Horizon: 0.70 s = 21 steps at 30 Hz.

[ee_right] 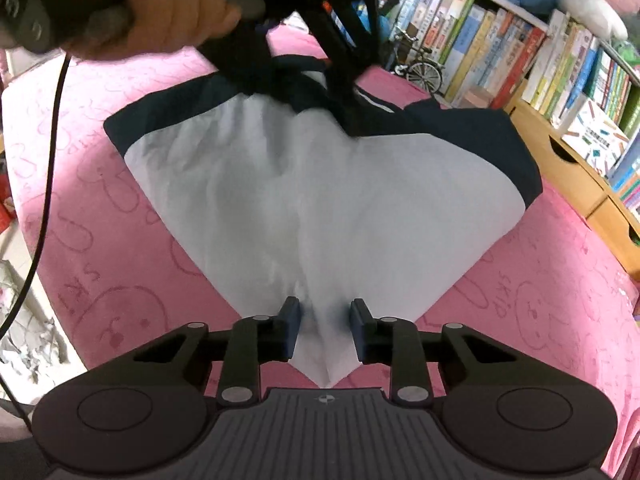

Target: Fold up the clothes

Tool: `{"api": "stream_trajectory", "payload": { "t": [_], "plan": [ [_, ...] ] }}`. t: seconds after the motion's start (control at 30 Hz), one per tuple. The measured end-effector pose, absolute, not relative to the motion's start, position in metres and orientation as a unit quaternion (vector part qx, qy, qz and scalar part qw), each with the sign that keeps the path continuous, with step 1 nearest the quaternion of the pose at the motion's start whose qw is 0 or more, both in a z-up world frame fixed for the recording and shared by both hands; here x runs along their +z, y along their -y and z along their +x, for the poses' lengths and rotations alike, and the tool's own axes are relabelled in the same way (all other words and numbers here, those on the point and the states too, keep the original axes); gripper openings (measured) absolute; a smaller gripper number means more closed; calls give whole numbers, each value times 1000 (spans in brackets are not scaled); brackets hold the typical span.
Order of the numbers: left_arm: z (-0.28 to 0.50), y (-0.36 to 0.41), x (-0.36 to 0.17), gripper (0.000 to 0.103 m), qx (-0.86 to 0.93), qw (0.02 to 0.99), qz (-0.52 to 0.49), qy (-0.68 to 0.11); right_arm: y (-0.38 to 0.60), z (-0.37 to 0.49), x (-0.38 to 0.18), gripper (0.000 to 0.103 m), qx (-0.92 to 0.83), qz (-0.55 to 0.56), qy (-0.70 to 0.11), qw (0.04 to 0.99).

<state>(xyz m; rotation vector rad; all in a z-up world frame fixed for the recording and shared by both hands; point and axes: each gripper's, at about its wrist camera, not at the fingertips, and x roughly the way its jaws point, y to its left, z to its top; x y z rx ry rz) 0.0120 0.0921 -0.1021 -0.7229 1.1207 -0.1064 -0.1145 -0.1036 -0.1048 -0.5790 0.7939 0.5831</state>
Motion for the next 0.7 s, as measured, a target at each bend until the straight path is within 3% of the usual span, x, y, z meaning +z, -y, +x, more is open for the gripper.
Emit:
{"api": "stream_trajectory", "payload": {
  "t": [0.07,0.1,0.13,0.33,0.53,0.6,0.67,0.7],
  "plan": [
    [7,-96,-91,4,-61,793,-339,-502,105,-115,-104,43,266,-273,-377,844],
    [4,-100,-84,4,-65,797,-343,-492,106,-114,-106,59,260,-271,-382,844],
    [0,-104,-75,3,-69,803,-347,-480,107,-113,-107,66,255,-270,-387,844],
    [-40,-136,-43,3,-38,836,-340,-428,110,-110,-110,68,239,-259,-399,846],
    [-74,-169,-80,1,12,798,-347,-493,111,-110,-113,74,234,-256,-403,847],
    [-70,-166,-82,9,-4,794,-355,-494,114,-113,-106,74,240,-244,-397,852],
    [-61,-160,-80,44,-12,796,-353,-492,115,-115,-97,80,247,-234,-384,858],
    [-56,-157,-78,50,-14,797,-351,-492,113,-115,-91,84,251,-234,-369,864]
  ]
}}
